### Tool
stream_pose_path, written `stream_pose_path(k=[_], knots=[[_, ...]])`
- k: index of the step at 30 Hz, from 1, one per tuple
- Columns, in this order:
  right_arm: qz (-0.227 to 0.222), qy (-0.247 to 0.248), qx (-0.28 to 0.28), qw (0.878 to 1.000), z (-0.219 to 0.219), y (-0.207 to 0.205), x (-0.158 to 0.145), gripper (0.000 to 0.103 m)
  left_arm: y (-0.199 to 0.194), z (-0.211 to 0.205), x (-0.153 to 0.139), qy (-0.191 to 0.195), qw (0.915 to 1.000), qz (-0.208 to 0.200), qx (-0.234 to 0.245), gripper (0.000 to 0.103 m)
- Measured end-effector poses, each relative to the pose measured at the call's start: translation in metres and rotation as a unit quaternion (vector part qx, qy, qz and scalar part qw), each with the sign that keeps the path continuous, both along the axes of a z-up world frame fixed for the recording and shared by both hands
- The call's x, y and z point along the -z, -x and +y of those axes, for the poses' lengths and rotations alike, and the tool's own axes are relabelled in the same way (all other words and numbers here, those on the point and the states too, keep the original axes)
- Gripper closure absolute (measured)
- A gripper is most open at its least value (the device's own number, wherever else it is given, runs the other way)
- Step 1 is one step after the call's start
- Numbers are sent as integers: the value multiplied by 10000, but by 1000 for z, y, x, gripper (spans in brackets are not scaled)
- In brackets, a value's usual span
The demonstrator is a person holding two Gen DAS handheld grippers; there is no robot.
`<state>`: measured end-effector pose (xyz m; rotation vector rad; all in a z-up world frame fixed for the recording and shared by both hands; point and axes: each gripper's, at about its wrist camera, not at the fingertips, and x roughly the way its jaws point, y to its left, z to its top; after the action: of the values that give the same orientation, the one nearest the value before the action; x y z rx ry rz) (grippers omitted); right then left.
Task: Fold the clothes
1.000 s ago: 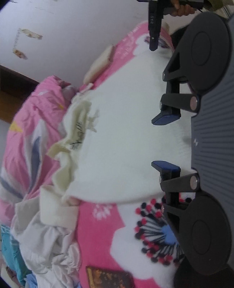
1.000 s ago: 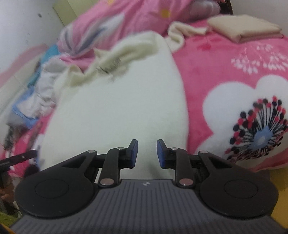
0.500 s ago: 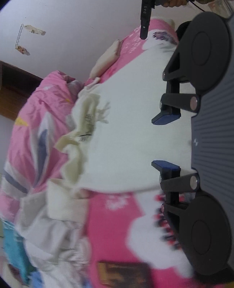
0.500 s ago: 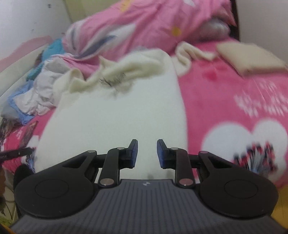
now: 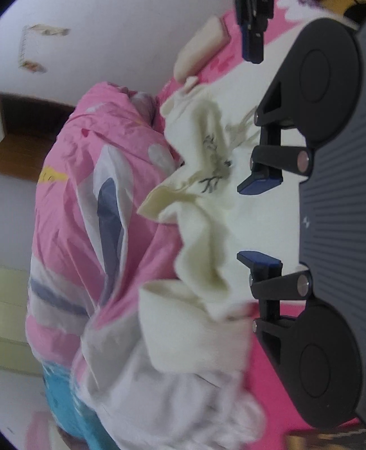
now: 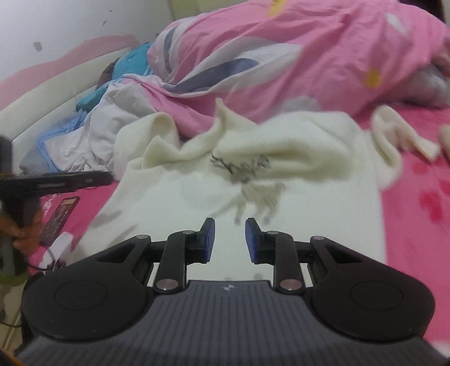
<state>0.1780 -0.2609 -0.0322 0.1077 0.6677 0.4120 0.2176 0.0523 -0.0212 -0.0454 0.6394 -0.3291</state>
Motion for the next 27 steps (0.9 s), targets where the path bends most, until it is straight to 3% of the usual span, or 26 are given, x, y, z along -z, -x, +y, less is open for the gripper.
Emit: stream_pose_path(k=[7, 9, 13, 16, 21, 25, 27], knots=[[118, 337, -455, 9983, 38, -87, 24, 80, -91, -38, 42, 7, 9983, 446, 372, 58], [159, 554, -475, 9972, 48, -108, 37, 80, -111, -43, 54, 36, 9982, 522, 295, 58], [-117, 820, -120, 9965, 47, -149, 51, 82, -128, -34, 64, 137, 9994, 122, -278, 61], [-321, 597, 323, 9972, 27, -176, 49, 82, -128, -19, 70, 278, 9972, -138, -685, 61], [-436, 130, 976, 9942, -9, -221, 49, 83, -126, -2, 75, 569, 9946, -224, -841, 61], [-135, -448, 1450, 9883, -40, -248, 64, 84, -124, 6, 74, 812, 9926, -180, -887, 62], [132, -1005, 1610, 9817, -58, -248, 68, 84, -123, 15, 72, 1049, 9899, -138, -942, 62]])
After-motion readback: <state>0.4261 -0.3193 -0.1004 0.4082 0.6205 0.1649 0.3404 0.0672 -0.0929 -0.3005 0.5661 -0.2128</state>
